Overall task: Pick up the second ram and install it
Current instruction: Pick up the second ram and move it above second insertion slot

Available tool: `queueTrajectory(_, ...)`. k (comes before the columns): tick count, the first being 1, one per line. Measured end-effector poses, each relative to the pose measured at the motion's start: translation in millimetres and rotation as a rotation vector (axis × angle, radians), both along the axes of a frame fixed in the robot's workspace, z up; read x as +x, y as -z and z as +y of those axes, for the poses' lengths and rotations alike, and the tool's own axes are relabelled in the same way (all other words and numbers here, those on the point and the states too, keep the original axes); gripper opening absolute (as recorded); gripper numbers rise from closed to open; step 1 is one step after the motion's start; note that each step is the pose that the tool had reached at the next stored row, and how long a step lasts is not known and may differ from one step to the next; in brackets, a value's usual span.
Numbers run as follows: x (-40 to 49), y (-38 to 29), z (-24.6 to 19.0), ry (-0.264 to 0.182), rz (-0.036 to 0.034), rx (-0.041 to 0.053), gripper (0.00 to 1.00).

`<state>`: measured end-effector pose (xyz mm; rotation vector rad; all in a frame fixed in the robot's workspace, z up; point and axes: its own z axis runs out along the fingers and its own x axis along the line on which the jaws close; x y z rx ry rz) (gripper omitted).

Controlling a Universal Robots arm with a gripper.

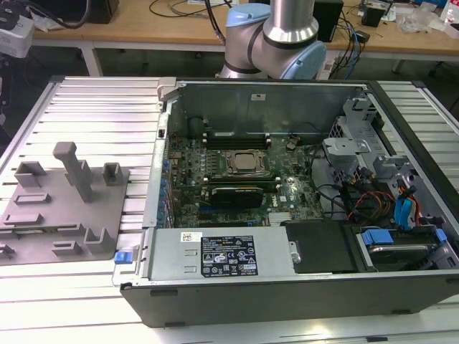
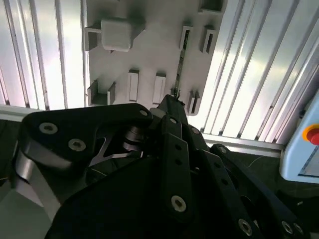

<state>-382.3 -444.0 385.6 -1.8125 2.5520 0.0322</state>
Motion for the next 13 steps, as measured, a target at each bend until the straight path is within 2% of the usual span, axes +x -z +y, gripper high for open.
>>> queueTrajectory(5, 0.0, 0.0, 0.0, -0.094, -0.0001, 0.0, 0.11)
queueTrajectory(7, 0.0, 0.0, 0.0, -0.117, 0.0, 0.0, 0.11)
queueTrajectory(10, 0.0, 0.0, 0.0, -0.192, 0.0, 0.0, 0.11)
queueTrajectory(13, 0.1, 0.1, 0.0, -0.234, 0.0, -0.0012, 0.11)
